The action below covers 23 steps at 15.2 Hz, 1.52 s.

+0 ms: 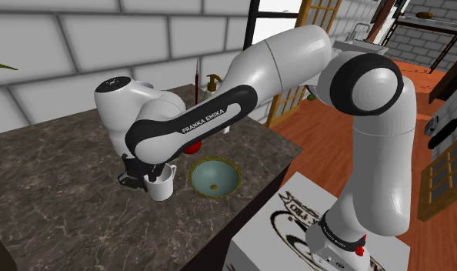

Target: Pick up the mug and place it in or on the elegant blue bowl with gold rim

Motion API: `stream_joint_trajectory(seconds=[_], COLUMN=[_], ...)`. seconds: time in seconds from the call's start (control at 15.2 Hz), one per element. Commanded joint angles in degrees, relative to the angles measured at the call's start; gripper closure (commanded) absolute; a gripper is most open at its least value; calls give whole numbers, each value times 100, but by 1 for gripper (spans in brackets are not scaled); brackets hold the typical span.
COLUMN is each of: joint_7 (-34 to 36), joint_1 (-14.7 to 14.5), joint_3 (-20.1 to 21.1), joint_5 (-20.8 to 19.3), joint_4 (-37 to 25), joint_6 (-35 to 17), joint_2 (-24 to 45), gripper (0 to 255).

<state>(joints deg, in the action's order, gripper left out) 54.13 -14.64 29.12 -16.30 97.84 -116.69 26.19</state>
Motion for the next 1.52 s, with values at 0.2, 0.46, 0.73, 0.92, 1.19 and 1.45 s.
stream_joint_trajectory(seconds=[0.2, 0.46, 0.73, 0.92, 1.19, 1.45], joint_7=[0, -15, -73, -113, -162, -206], joint_1=[0, 6, 25, 35, 43, 42], joint_3=[0, 11, 52, 78, 109, 133], joint_5=[0, 22, 103, 158, 222, 276], joint_4=[0, -31, -170, -289, -470, -675], joint_6=[0, 60, 308, 499, 760, 1031], joint_2=[0, -34, -159, -243, -340, -418], gripper=[255, 255, 255, 255, 255, 255])
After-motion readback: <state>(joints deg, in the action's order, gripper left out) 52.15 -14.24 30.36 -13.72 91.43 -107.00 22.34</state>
